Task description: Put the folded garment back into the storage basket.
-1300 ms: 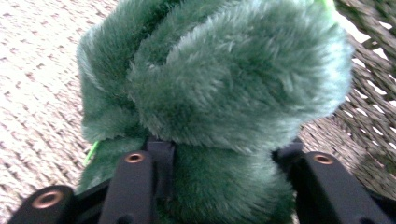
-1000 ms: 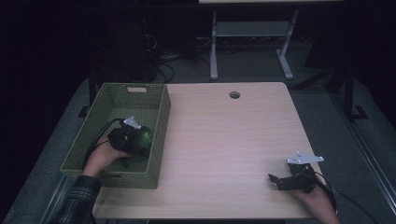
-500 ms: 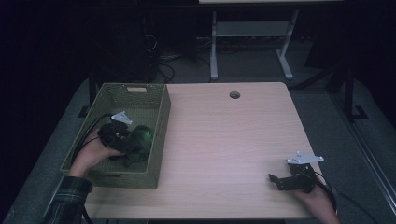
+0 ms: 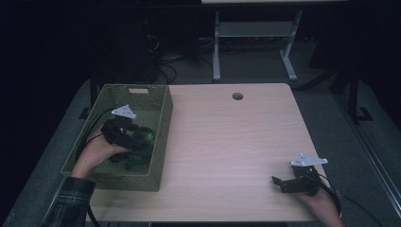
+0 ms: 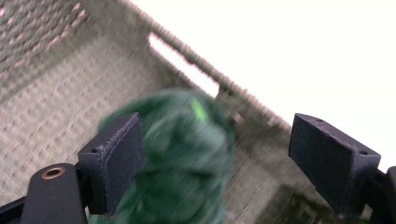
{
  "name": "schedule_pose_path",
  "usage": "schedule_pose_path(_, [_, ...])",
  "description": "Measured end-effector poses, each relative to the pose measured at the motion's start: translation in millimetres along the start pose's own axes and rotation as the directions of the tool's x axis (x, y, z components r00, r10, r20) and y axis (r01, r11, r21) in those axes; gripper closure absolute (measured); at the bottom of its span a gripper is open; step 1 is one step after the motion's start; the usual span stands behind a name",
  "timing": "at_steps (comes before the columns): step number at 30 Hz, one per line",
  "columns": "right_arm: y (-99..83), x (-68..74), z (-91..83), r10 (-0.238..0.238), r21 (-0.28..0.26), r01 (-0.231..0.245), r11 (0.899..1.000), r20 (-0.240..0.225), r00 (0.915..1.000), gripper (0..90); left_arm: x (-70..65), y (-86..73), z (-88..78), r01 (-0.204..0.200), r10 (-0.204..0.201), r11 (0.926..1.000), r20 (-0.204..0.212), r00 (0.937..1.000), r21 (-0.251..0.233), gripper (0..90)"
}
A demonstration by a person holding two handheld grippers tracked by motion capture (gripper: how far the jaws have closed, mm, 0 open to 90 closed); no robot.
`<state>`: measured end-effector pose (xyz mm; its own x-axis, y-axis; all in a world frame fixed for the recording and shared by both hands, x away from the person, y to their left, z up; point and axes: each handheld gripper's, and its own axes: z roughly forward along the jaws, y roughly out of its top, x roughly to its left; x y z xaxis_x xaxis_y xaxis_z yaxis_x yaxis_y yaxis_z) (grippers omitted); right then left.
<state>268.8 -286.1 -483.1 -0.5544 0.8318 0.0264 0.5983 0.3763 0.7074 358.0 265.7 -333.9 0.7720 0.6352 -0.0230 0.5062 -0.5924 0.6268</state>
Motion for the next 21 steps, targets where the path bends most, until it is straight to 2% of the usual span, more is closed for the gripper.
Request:
schedule_pose_path(7, [0.0,0.0,0.0,0.0,0.0,0.0,1.0,0.0,1.0,4.1,-16.8,15.8,2.2,-0.01,0.01,0.9989,0.012,0.9999,-0.047,17.0])
schedule_pose_path(10, [0.0,0.0,0.0,0.0,0.0,0.0,1.0,0.0,1.0,4.1,-27.8,24.5,4.2,-0.007,0.009,0.9962,0.023,0.9997,-0.086,17.0])
schedule_pose_path(16, [0.0,0.0,0.0,0.0,0.0,0.0,1.0,0.0,1.0,4.1,-40.8,33.8,8.5,-0.006,0.01,0.993,0.032,0.9994,-0.118,17.0])
schedule_pose_path(21, [0.0,0.0,0.0,0.0,0.0,0.0,1.0,0.0,1.0,4.1,-61.8,43.7,19.9,-0.02,0.029,0.9898,0.059,0.9978,-0.141,17.0])
